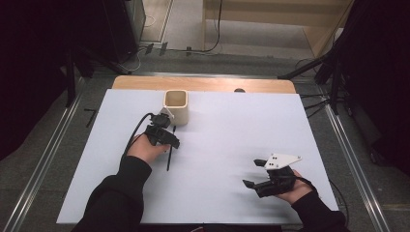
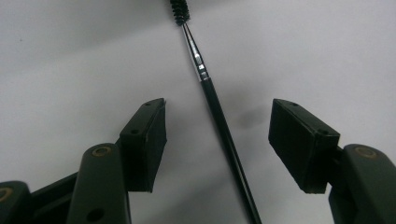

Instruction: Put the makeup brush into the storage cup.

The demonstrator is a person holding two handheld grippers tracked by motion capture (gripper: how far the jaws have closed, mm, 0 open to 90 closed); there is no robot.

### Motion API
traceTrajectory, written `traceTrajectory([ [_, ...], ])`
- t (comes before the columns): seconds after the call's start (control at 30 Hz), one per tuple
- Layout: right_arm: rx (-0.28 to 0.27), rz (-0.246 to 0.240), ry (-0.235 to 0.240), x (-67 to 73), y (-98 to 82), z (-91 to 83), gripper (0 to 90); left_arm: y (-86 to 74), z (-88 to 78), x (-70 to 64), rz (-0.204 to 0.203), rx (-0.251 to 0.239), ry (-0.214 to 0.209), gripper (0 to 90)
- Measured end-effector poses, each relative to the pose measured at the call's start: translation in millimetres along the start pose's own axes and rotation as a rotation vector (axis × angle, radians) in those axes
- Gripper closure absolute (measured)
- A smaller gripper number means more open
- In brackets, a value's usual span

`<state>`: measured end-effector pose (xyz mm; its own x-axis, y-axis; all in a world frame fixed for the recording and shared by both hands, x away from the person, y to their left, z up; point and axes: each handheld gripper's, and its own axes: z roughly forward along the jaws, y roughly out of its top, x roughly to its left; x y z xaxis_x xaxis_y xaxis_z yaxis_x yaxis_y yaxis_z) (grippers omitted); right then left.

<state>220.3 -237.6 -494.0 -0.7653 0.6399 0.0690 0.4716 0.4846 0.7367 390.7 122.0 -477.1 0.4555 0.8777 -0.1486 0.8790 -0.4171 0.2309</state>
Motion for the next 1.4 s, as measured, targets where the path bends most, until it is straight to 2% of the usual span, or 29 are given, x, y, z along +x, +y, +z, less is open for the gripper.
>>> traceTrajectory([
  [0.33, 0.016, -0.015, -0.009, 0.5, -0.1, 1.6, 19.2, -0.2, 3.4, -14.2, 0.036, 0.009, 0.136, 47.3],
  [0.43, 0.016, -0.012, -0.011, 0.4, 0.2, 1.6, 19.2, -0.3, 4.4, -17.2, 0.043, 0.008, 0.165, 49.2],
  [0.7, 0.022, -0.015, -0.011, 0.8, 0.1, 2.2, 19.2, 1.0, 4.6, -21.3, 0.016, 0.026, 0.183, 52.3],
  [0.8, 0.024, -0.016, -0.012, 0.5, -0.1, 2.4, 19.2, 0.9, 3.6, -22.2, 0.02, 0.047, 0.179, 58.5],
  [0.9, 0.024, -0.017, -0.012, 0.4, -0.2, 2.3, 19.2, 1.2, 3.3, -22.8, 0.015, 0.053, 0.18, 60.8],
  [1.1, 0.028, -0.02, -0.012, -0.2, 0.5, 3.7, 19.3, 1.1, 3.0, -22.1, 0.0, 0.048, 0.175, 69.8],
  [1.23, 0.036, -0.019, -0.015, -0.2, 0.3, 4.1, 19.4, 1.0, 2.4, -21.0, 0.006, 0.047, 0.171, 73.7],
  [1.33, 0.041, -0.02, -0.022, -0.8, -0.1, 4.4, 19.5, 1.0, 2.0, -20.3, 0.012, 0.051, 0.173, 81.7],
  [1.4, 0.041, -0.021, -0.02, -1.0, -0.1, 4.2, 19.5, 1.1, 1.9, -19.8, 0.016, 0.055, 0.169, 83.6],
])
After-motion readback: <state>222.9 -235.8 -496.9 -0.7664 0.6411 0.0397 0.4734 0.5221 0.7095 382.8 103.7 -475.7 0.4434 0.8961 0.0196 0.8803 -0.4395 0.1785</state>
